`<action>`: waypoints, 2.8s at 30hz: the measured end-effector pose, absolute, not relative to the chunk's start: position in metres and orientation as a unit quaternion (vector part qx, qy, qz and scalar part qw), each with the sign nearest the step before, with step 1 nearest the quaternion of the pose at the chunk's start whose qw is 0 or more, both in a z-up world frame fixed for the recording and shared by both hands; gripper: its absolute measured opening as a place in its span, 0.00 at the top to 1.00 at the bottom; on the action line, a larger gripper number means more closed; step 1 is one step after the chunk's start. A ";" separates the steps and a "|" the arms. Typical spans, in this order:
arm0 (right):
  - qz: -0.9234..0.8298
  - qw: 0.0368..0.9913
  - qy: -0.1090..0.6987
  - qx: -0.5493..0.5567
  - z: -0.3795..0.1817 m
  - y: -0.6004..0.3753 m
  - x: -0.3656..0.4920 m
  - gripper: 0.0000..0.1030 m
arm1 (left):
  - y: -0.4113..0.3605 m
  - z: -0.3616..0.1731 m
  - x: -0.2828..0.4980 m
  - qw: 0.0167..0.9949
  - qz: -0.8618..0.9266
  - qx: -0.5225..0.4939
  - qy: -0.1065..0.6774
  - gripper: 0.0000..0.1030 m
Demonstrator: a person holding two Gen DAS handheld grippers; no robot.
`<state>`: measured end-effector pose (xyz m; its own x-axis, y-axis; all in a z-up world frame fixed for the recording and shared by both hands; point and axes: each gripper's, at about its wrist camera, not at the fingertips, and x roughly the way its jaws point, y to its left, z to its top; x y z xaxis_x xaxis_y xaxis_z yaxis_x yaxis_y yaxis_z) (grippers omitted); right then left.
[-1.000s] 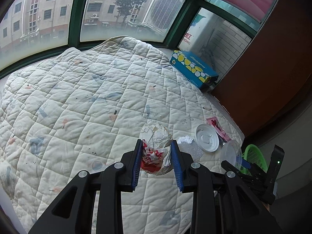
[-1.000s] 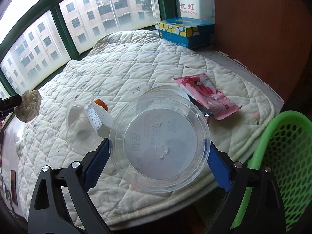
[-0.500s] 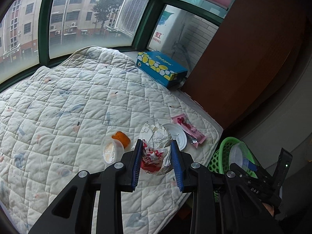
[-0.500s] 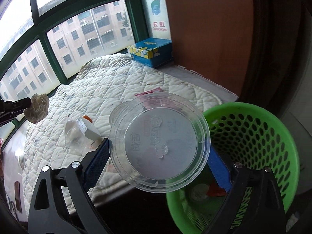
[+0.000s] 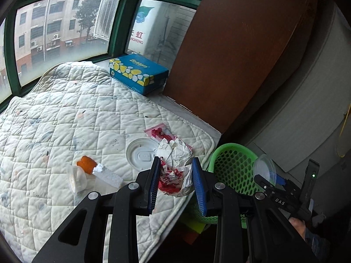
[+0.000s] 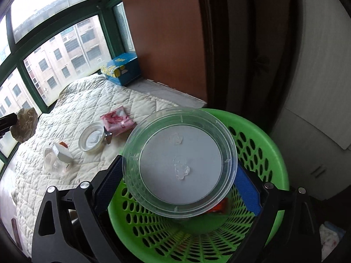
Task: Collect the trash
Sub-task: 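Carry the clear lid with the right gripper into the basket while the left carries the tissue, then lower the crumpled tissue into the green basket and open the left gripper, then move the left gripper to the clear plastic cup and close on it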
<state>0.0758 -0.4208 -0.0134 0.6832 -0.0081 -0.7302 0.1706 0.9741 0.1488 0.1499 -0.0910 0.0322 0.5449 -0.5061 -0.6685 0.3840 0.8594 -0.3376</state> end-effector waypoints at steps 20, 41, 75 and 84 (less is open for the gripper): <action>-0.081 0.919 0.365 0.128 -0.001 -0.473 0.031 0.07 | -0.213 0.019 0.143 0.838 -0.329 -0.011 0.436 0.72; -0.109 0.920 0.343 0.152 0.002 -0.502 0.000 0.07 | -0.297 -0.022 0.124 0.801 -0.362 0.047 0.474 0.46; -0.006 0.922 0.366 0.125 0.002 -0.410 0.046 0.07 | -0.082 -0.053 0.153 0.887 -0.130 0.038 0.442 0.35; 0.019 0.920 0.374 0.115 0.000 -0.385 0.056 0.07 | -0.053 -0.096 0.164 0.881 -0.089 0.050 0.461 0.35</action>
